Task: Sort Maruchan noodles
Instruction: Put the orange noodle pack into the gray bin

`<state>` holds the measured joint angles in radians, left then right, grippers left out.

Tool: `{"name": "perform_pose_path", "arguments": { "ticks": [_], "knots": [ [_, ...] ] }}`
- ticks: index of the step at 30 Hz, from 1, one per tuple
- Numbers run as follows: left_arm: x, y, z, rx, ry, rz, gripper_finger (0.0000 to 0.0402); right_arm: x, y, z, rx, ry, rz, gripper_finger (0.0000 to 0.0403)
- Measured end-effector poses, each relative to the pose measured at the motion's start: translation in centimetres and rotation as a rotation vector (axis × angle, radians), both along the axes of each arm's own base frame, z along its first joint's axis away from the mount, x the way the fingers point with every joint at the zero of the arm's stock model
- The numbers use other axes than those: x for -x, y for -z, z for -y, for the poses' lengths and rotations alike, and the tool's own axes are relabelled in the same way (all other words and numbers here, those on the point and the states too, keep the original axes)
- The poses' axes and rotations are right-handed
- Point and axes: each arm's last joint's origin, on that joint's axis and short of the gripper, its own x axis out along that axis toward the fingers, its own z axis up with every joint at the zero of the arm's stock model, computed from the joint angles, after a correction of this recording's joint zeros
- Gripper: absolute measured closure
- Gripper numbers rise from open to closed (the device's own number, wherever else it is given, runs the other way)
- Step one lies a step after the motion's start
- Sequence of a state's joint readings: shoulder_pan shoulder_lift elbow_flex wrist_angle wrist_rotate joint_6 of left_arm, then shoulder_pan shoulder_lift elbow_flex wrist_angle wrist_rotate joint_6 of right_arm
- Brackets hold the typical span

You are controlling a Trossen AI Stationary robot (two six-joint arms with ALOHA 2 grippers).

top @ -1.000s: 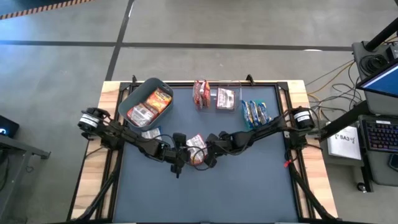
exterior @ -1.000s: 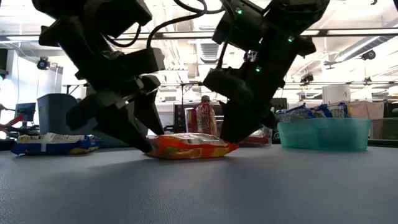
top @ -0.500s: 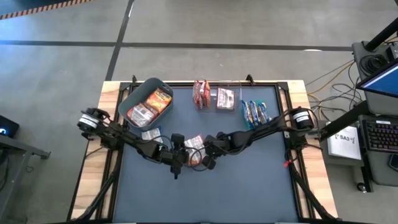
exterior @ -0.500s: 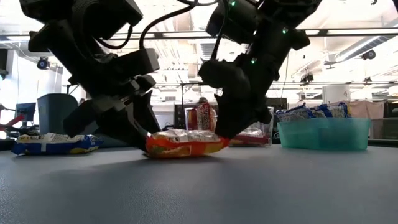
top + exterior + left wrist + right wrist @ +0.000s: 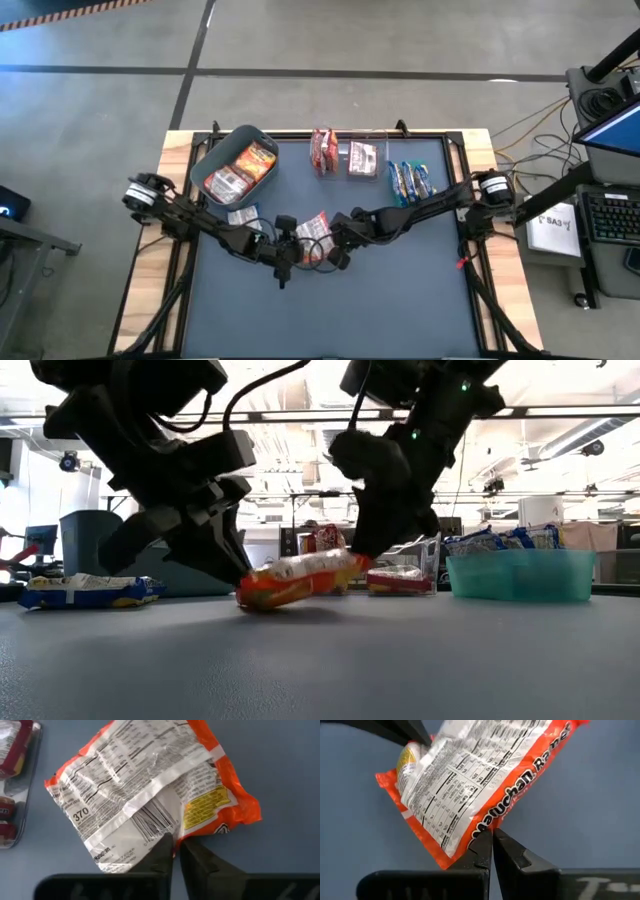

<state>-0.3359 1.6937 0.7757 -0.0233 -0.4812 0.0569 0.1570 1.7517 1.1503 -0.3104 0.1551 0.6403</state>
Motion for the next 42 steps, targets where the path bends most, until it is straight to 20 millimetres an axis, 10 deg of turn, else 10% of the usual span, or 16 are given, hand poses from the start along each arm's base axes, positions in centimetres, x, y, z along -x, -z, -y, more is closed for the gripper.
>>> {"name": "perform_pose_path", "arguments": {
  "ticks": [22, 42],
  "knots": [
    [2.5, -9.6, -2.2, 0.251, -0.116, 0.35, 0.0401, 5.2, -8.4, -0.1, 0.125, -0.017, 0.175, 0.0394],
    [1.1, -4.1, 1.5, 0.386, 0.104, 0.04, 0.04, 4.5, 2.4, -2.9, 0.102, -0.12, 0.174, 0.0394]
  ]
}}
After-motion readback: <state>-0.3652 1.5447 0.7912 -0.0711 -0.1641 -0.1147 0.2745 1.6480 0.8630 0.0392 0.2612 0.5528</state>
